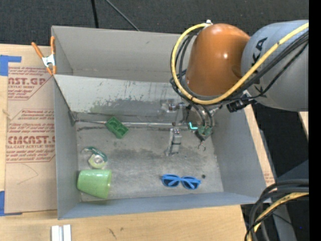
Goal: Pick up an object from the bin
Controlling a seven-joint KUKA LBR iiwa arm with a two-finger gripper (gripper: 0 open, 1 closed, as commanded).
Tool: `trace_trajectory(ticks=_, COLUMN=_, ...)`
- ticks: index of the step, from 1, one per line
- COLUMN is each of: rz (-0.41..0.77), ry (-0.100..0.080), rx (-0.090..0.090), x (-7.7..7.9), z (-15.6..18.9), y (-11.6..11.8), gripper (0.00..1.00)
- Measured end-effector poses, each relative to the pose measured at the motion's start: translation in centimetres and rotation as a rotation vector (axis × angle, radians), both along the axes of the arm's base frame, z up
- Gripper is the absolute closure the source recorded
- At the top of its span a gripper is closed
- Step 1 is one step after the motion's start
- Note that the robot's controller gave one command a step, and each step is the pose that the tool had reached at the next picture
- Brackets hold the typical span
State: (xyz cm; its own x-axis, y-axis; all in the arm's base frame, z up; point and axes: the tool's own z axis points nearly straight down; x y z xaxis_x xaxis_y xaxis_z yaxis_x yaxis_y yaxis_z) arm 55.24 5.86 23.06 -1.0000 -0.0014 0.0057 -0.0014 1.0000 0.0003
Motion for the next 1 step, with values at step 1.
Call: trace_trajectory(ticks=1, rz=-0.025, ry=0.004, rx=0.0, x=-4.96, z=-12.89, y=5.22, gripper=0.0)
